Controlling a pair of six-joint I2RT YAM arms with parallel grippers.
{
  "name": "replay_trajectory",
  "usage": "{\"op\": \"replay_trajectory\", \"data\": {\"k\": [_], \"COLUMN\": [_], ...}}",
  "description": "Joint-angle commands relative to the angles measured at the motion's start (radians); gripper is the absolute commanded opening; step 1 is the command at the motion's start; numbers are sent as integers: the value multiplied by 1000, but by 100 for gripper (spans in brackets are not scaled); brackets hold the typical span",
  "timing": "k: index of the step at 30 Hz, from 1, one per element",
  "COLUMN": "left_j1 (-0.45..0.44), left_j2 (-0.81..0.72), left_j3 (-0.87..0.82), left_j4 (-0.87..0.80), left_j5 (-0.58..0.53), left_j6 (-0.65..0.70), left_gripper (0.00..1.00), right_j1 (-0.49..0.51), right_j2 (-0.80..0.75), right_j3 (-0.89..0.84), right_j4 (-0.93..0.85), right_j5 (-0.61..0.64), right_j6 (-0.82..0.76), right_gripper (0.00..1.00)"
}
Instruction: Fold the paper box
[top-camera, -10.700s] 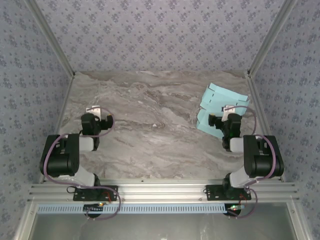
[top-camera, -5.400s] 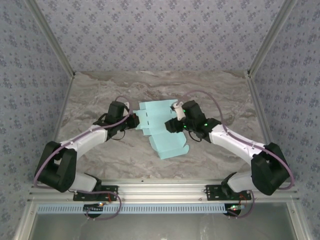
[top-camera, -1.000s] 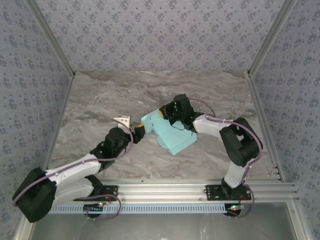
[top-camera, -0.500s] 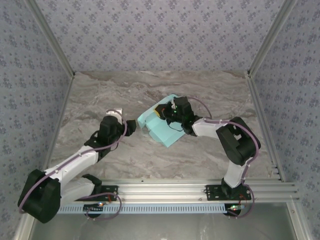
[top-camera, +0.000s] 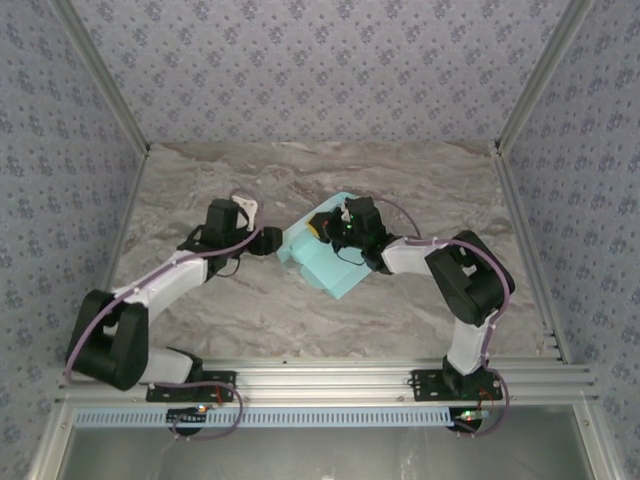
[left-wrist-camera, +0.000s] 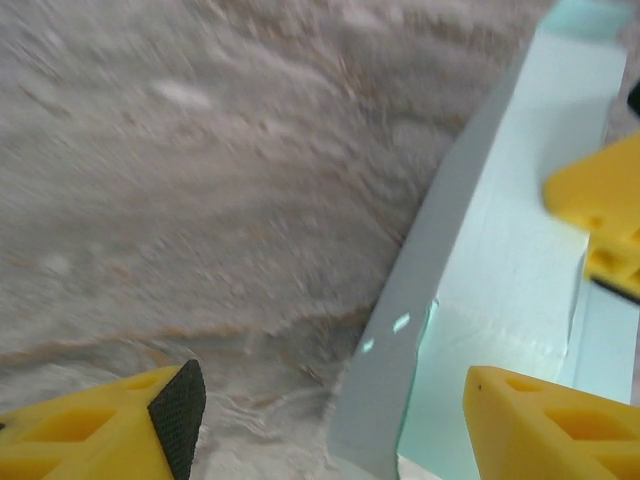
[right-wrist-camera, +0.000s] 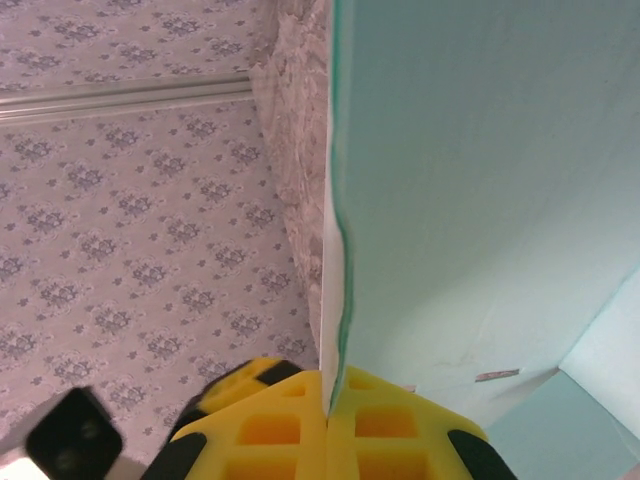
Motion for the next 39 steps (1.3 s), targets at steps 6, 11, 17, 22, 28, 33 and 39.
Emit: {"op": "replay_trajectory", "data": {"k": [6,11,17,22,28,33,39], "left_j1": [-20,-27,-56,-99,-145,-168,-167], "left_j2": [29,51,122,156,146,39,-121], "left_j3": [95,105,135,161,178,76,-131], "left_j4": [-98,-157,-184,-195,-188,-91,120], "left_j5": [116,51,6,-17,-65,-46,-17], "left_j6": [60,98,115,118,95,69,46], "left_gripper": [71,71,70,70,69,70,77], "right_j1": [-1,-4,-4,-3,-1,-10,-29], "right_j2": [25,41,55,61,77,89,99], "right_j3": [7,13,17,6,-4,-29,-58], "right_j4": [11,15,24,61,112,196,264], "right_j5": [-15,-23,-22,-19,-14,-19,-38], "right_j6": [2,3,11,37,63,60,36], "right_gripper": [0,0,0,0,0,0,0]}}
